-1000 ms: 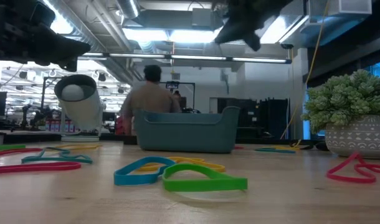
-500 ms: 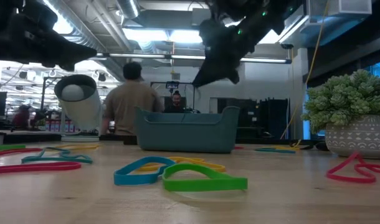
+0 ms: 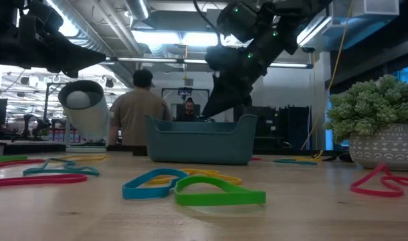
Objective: Pick and place rubber bands into bin
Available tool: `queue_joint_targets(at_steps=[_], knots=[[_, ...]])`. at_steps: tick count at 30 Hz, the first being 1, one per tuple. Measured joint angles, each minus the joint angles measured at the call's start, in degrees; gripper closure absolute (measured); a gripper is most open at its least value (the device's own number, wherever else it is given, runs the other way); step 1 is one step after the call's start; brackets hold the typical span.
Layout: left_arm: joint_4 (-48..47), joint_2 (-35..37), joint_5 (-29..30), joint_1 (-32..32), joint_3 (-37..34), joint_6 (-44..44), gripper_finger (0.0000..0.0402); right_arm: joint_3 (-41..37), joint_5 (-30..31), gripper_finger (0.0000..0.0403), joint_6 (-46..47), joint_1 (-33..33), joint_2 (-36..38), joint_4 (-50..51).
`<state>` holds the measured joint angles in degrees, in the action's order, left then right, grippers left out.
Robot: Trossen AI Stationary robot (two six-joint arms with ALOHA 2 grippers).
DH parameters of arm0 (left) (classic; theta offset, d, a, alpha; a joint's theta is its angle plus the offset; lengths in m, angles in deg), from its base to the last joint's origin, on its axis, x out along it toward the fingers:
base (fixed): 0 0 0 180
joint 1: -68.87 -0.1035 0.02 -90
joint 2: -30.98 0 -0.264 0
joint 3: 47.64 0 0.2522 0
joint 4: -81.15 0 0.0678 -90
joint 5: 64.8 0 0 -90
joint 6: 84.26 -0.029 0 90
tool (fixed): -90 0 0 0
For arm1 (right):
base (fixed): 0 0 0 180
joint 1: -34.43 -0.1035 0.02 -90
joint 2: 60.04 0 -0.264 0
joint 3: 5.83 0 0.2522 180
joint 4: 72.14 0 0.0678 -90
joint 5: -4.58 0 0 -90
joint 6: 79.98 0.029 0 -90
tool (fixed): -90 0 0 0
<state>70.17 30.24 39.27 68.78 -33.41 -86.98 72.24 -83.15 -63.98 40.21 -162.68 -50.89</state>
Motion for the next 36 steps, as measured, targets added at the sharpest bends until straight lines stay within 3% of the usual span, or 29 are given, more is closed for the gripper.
queue_joint_targets(at_steps=[11,18,25,30,36], knots=[[-0.02,0.0,-0.02,0.0,0.01,0.0,0.0395,0.0,0.0,0.0316,-0.04,0.0,-1.85,0.61],[-0.02,0.0,0.2,0.01,0.0,-0.24,0.0395,-0.08,0.58,0.0326,-2.11,0.46,4.19,4.61],[-0.06,-0.44,-0.17,-0.01,0.0,-1.48,0.04,-3.19,1.22,0.0395,-5.32,1.49,18.82,14.48],[0.13,-3.13,0.54,0.01,0.02,-0.59,0.0399,-16.39,2.06,0.0394,-3.17,2.89,34.37,11.56],[0.26,-8.64,8.66,-0.01,1.04,1.99,0.04,-32.44,2.23,0.0396,-6.34,4.27,52.04,3.43]])
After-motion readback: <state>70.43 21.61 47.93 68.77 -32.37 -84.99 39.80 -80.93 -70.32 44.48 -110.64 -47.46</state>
